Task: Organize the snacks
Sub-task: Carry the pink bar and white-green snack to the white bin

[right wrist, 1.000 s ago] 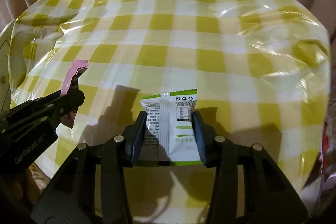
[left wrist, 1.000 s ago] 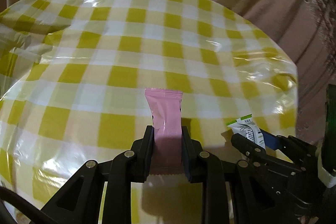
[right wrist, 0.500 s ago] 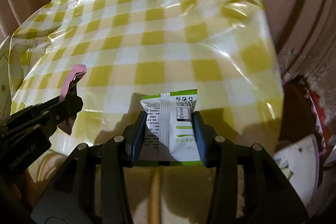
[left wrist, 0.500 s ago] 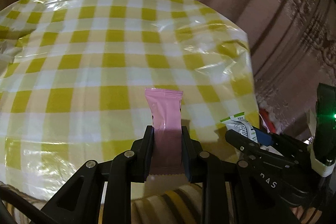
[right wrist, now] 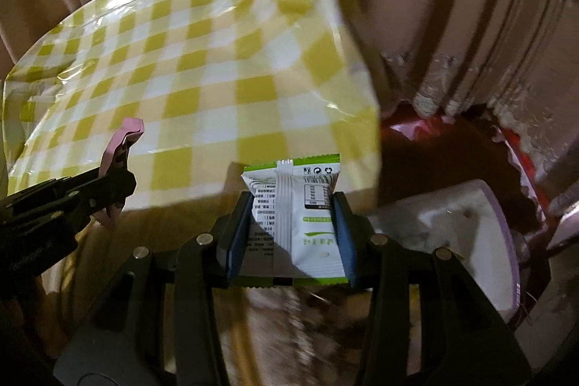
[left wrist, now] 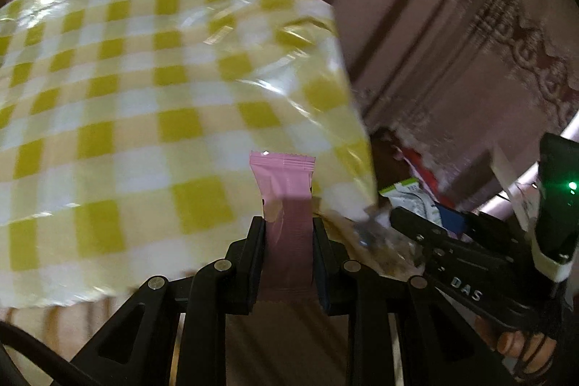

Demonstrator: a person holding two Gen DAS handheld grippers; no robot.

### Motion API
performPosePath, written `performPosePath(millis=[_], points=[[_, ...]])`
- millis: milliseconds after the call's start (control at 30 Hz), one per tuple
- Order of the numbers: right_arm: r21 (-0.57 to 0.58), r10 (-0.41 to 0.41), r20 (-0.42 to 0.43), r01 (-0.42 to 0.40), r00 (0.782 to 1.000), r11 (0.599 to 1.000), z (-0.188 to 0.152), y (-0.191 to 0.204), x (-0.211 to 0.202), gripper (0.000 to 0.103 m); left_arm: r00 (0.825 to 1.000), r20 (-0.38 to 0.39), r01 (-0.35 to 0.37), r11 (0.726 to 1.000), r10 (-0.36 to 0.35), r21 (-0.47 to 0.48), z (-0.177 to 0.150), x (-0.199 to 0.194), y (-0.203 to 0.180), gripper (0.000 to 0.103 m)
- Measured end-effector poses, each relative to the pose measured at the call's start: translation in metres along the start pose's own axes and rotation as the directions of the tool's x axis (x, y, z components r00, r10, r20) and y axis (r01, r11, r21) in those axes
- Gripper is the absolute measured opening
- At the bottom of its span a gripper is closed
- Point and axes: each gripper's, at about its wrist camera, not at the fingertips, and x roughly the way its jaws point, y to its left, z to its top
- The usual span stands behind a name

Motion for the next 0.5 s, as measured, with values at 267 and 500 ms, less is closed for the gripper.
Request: performPosePath(millis=[267,500], points=[[0.028,-0.077,-0.021,0.077,0.997,0.997,-0.022,-0.047,-0.015,0.047,0.994,-0.065,0.089,0.993,-0.084,0.072,-0.015,0.014,-0.052,0.026],[0.076,-0.132,-0.065,0.137,0.989,0.988,-0.049,-0.089,-0.022,0.047,0.979,-0.136,0.166,0.981,-0.151,0.104,-0.028,0.03,-0.089,0.026]])
